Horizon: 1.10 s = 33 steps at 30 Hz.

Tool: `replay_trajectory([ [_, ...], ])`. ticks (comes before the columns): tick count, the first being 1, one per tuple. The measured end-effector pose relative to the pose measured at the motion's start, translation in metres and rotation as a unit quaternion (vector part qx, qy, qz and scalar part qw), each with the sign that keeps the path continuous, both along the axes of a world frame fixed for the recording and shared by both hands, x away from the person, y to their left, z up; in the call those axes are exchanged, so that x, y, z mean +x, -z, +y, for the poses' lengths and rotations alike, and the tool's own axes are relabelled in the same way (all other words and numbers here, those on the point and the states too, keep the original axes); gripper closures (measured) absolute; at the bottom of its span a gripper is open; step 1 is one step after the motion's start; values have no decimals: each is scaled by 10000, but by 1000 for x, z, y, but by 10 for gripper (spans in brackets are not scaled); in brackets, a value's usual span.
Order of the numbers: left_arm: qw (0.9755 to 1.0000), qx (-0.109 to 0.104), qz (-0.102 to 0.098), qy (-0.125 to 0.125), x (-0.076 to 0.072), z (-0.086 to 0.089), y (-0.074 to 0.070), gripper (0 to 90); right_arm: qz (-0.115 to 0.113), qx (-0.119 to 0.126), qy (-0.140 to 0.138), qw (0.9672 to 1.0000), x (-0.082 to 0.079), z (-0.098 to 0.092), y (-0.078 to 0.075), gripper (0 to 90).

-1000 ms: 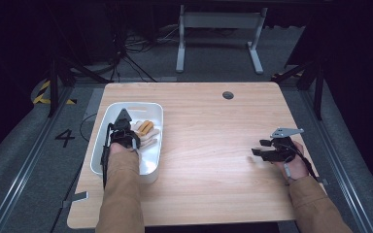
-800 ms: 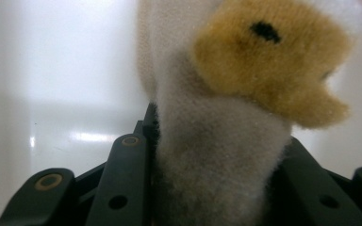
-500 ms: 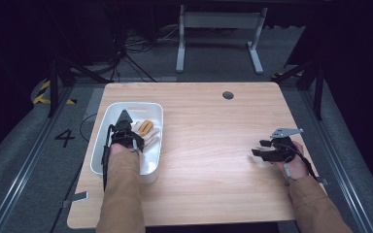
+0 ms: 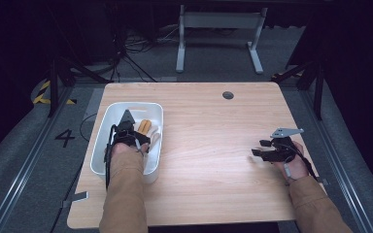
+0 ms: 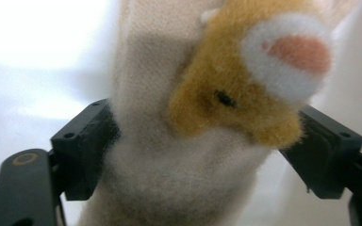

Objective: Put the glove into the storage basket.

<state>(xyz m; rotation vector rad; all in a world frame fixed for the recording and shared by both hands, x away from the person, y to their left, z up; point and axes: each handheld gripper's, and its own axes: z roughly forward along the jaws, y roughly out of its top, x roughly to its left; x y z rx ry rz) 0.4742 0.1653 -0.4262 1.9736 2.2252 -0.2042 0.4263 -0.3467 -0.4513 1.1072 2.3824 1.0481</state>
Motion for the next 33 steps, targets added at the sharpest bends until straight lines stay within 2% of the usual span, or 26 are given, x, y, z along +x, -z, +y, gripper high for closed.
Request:
replay_trajectory([
  [2, 9999, 122, -48, 38, 0, -1, -1, 167, -7, -5, -6, 10000, 0, 0, 0, 399],
  [4, 9998, 128, -126, 58, 0, -1, -3, 173, -10, -4, -10, 10000, 0, 0, 0, 398],
  [5, 9996, 81, -254, 65, 0, -1, -6, 173, -10, -3, -19, 10000, 0, 0, 0, 398],
  [7, 9993, -19, -381, 61, -1, 0, -13, 173, -7, 19, -15, 10000, 0, -1, 0, 397],
  [8, 9993, -19, -381, 61, -1, 0, -13, 173, -7, 19, -15, 10000, 0, -1, 0, 397],
  [10, 9983, -7, -576, 63, -1, 2, -20, 174, 0, 33, -12, 10000, 0, -1, 0, 397],
  [11, 9971, -83, -759, 37, -2, 4, -28, 176, -12, 25, -2, 10000, 0, -1, 0, 395],
  [12, 9971, -83, -759, 37, -2, 4, -28, 181, -12, 25, -2, 10000, 0, -1, 0, 395],
  [13, 9963, -121, -853, 25, -3, 6, -32, 187, -7, 48, -13, 10000, 0, -1, 0, 390],
  [16, 9916, -307, -1255, -66, -8, 9, -48, 208, -19, 72, -26, 10000, -1, -1, -1, 385],
  [19, 9857, -366, -1644, -55, -14, 9, -62, 220, -21, 57, -29, 10000, -1, 0, -1, 385],
  [20, 9857, -366, -1644, -55, -14, 9, -62, 224, -22, 44, -28, 10000, -1, 0, 0, 385],
  [21, 9812, -412, -1886, -60, -18, 10, -71, 240, -25, 30, -32, 10000, -1, 0, 0, 385],
  [22, 9790, -457, -1988, -31, -19, 10, -74, 253, -21, 28, -37, 10000, 0, 0, 0, 385],
  [23, 9790, -457, -1988, -31, -19, 10, -74, 269, -21, 28, -37, 10000, 0, 0, 0, 385],
  [25, 9733, -515, -2236, 11, -23, 9, -80, 287, -23, 18, -26, 10000, -1, 0, 0, 385],
  [26, 9690, -614, -2392, 94, -25, 9, -84, 337, -28, 15, -32, 10000, -1, 0, 0, 385],
  [27, 9690, -614, -2392, 94, -25, 9, -84, 340, -28, 15, -32, 10000, -1, 0, 0, 385],
  [28, 9663, -659, -2488, 100, -27, 8, -86, 340, -30, 10, -22, 10000, -1, -1, -1, 385],
  [29, 9606, -734, -2671, 205, -29, 4, -89, 362, -24, 18, -10, 10000, -2, -1, -1, 385],
  [30, 9606, -734, -2671, 205, -29, 4, -89, 371, -52, 11, -17, 10000, -3, -1, -2, 385],
  [32, 9540, -736, -2878, 406, -32, -5, -94, 373, -66, 17, -12, 10000, -3, -1, -3, 385],
  [33, 9484, -759, -3016, 621, -34, -14, -97, 376, -93, 38, -8, 9999, -4, -2, -4, 384],
])
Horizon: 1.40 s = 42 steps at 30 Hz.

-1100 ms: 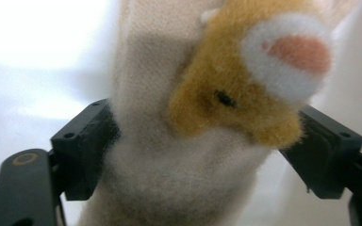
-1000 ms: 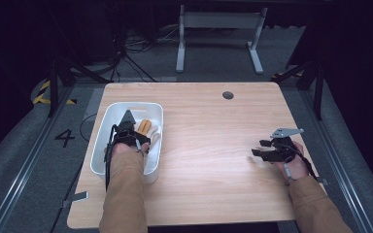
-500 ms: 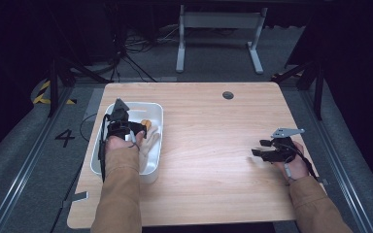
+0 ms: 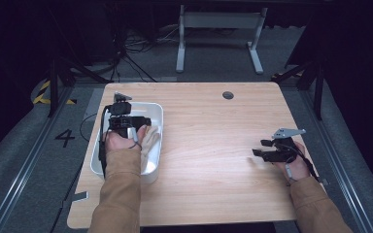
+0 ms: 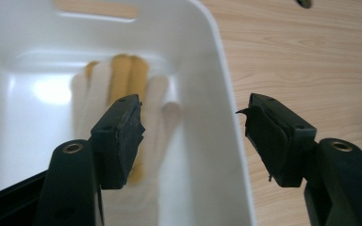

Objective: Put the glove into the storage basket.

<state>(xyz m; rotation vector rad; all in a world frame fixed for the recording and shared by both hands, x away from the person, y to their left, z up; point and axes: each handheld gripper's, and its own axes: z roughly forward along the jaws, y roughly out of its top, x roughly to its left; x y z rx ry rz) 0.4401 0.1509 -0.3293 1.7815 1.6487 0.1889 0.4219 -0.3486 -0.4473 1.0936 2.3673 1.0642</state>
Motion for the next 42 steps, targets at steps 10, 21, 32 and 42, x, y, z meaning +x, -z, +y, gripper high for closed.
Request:
replay_trajectory([
  [10, 9902, -103, -913, 1055, -10, -56, -13, 381, -70, 40, 132, 9999, -9, -11, -4, 382],
  [21, 9687, -242, -1456, 1995, -27, -111, 1, 414, -149, 45, 160, 9998, -12, -15, -6, 381],
  [32, 9340, -443, -1893, 2997, -31, -145, 33, 428, -152, 19, 133, 9998, -12, -14, -5, 381],
  [42, 9111, -152, -1658, 3771, -40, -165, 71, 434, -150, -134, 86, 9998, -11, -12, -2, 381],
])
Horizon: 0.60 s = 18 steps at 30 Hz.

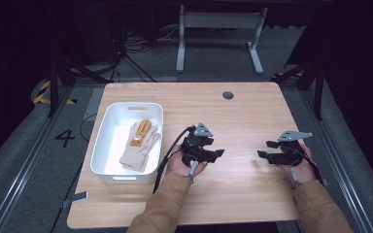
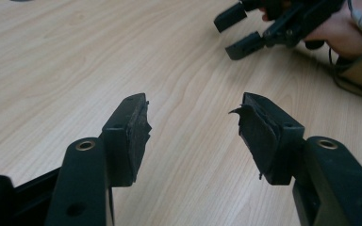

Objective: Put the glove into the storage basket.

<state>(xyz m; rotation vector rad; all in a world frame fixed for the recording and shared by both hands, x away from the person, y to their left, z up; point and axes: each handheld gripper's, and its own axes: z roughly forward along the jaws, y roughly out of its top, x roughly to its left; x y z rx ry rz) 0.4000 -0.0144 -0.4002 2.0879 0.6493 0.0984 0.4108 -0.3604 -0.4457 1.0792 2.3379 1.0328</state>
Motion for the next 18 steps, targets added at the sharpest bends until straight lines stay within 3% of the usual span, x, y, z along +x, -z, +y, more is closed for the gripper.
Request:
replay_trajectory([
  [1, 9999, -6, 103, 32, -1, 1, 6, 428, -4, -50, 1, 10000, 1, 0, 1, 379],
  [4, 9999, -18, 167, 14, -3, 8, 25, 430, 1, -95, 36, 9999, 2, -3, 1, 379],
  [5, 9999, -18, 167, 14, -3, 8, 25, 434, 1, -95, 36, 9999, 2, -3, 1, 379],
  [7, 9997, 101, 213, -81, -5, 12, 35, 434, -24, -36, 70, 10000, 2, -4, 1, 378],
  [8, 9995, 234, 156, -135, -5, 14, 40, 436, 4, -47, 85, 10000, 3, -4, 1, 378],
  [10, 9993, 300, 136, -186, -6, 15, 41, 433, 21, -45, 82, 10000, 3, -4, 2, 377],
  [12, 9979, 598, -37, -250, -7, 12, 45, 430, 85, -62, 27, 9999, 3, -2, 5, 374],
  [13, 9979, 598, -37, -250, -7, 12, 45, 430, 85, -62, 27, 9999, 3, -2, 5, 374],
  [15, 9961, 837, -148, -222, -8, 9, 51, 427, 98, -101, -5, 9999, 3, -1, 7, 373],
  [18, 9960, 868, -123, -177, -7, 8, 55, 418, 130, -55, -26, 9999, 4, 0, 8, 372],
])
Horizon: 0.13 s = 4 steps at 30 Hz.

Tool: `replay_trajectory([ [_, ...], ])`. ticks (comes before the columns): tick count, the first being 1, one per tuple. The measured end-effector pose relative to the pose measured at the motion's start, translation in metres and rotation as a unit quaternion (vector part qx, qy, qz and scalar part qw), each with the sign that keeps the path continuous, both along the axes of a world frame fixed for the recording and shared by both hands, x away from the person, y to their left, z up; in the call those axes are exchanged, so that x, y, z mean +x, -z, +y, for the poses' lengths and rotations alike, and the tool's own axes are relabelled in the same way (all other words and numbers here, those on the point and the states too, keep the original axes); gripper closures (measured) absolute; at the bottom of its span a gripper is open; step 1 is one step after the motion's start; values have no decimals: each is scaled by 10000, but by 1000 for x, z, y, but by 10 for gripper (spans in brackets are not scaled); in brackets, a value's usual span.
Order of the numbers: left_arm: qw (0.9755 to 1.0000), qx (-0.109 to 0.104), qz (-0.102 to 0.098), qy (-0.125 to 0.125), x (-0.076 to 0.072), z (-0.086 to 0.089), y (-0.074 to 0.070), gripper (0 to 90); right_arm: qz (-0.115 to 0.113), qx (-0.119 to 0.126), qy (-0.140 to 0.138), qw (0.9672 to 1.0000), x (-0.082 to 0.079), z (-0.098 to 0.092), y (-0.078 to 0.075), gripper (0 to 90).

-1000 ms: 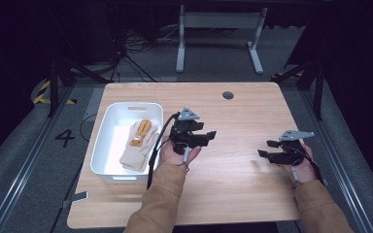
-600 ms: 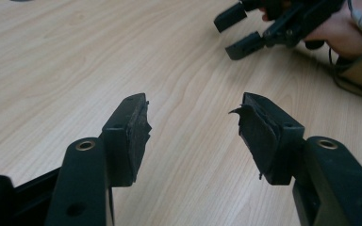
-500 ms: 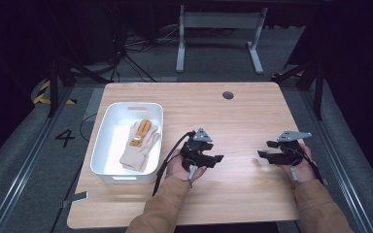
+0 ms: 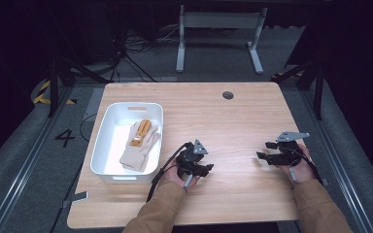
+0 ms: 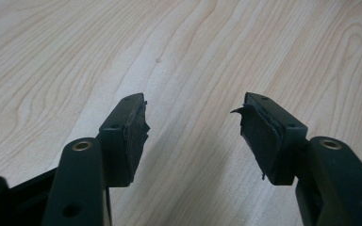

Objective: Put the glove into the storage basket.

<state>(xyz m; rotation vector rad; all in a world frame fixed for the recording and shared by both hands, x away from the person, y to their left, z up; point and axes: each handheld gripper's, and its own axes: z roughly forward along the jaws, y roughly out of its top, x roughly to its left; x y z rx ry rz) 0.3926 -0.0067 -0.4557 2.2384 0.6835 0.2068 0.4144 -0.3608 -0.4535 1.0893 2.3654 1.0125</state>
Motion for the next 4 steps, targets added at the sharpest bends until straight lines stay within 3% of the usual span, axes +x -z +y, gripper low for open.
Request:
replay_trajectory([
  [4, 9999, -118, 75, -73, 3, 4, 1, 397, -11, 30, -20, 10000, 0, 0, 0, 371],
])
